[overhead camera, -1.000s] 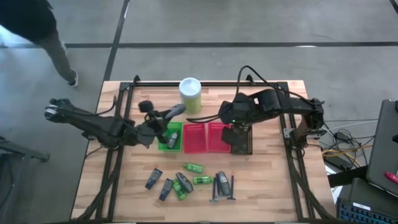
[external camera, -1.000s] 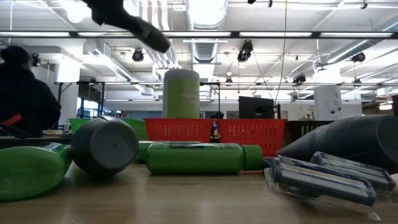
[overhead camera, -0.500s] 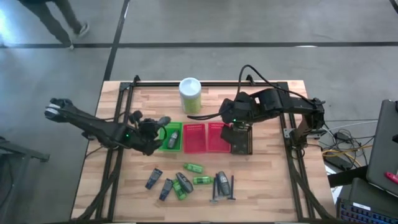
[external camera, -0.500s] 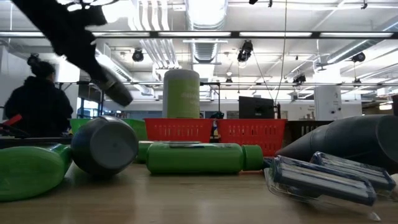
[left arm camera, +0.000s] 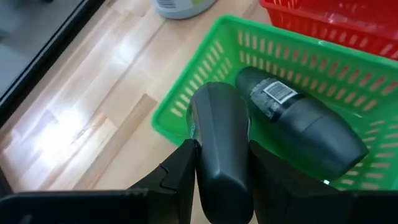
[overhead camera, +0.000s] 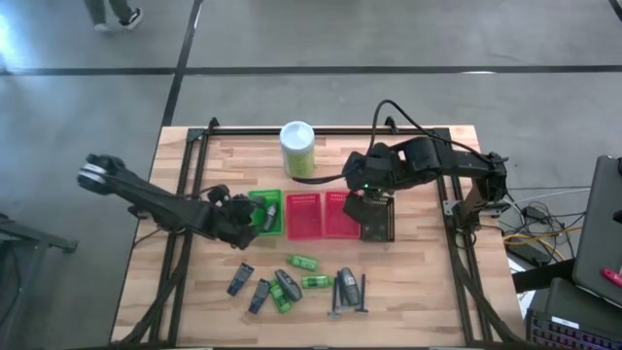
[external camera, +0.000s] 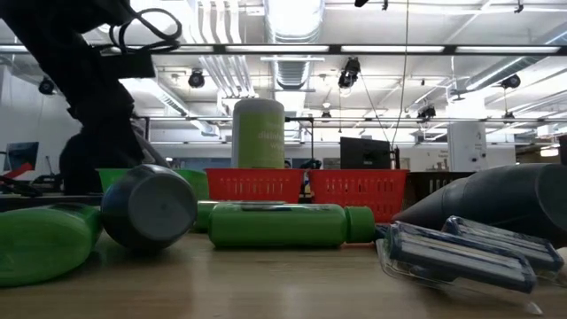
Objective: Pick & Place Travel size toiletries
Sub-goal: Put the black deodorant into the green bin
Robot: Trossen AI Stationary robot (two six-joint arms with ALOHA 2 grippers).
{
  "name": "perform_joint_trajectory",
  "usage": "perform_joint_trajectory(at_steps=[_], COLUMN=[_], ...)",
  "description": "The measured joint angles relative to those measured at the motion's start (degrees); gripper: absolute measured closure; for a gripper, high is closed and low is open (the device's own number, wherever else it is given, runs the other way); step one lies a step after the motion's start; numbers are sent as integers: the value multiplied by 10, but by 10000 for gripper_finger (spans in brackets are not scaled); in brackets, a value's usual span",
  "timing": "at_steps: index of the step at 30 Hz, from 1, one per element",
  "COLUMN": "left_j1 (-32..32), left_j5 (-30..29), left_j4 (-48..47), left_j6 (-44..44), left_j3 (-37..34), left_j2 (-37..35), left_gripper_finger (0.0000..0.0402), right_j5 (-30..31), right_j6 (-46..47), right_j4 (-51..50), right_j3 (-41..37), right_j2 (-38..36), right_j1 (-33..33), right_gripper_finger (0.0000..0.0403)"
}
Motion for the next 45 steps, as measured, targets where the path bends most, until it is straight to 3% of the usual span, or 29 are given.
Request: perform_joint_trajectory(at_steps=[5, 12, 20, 30, 37, 45], left_j1=[0, 0, 0, 0, 0, -2], left_j5=[4, 10, 95, 167, 171, 169], left_j4=[16, 16, 16, 14, -14, -19], left_j6=[8, 43, 48, 83, 95, 207], left_j3=[4, 11, 37, 80, 108, 181], left_j2=[15, 21, 20, 13, 13, 13], left_gripper_finger=[280, 239, 214, 180, 172, 172], right_j5=[-4, -7, -11, -13, -26, -41], right_j6=[12, 12, 9, -1, -5, -9], right_j4=[0, 0, 0, 0, 0, 0], right_j3=[0, 0, 0, 0, 0, 0], right_j2=[0, 0, 0, 0, 1, 1], right_j1=[0, 0, 0, 0, 0, 0], right_gripper_finger=[88, 66, 49, 67, 61, 44])
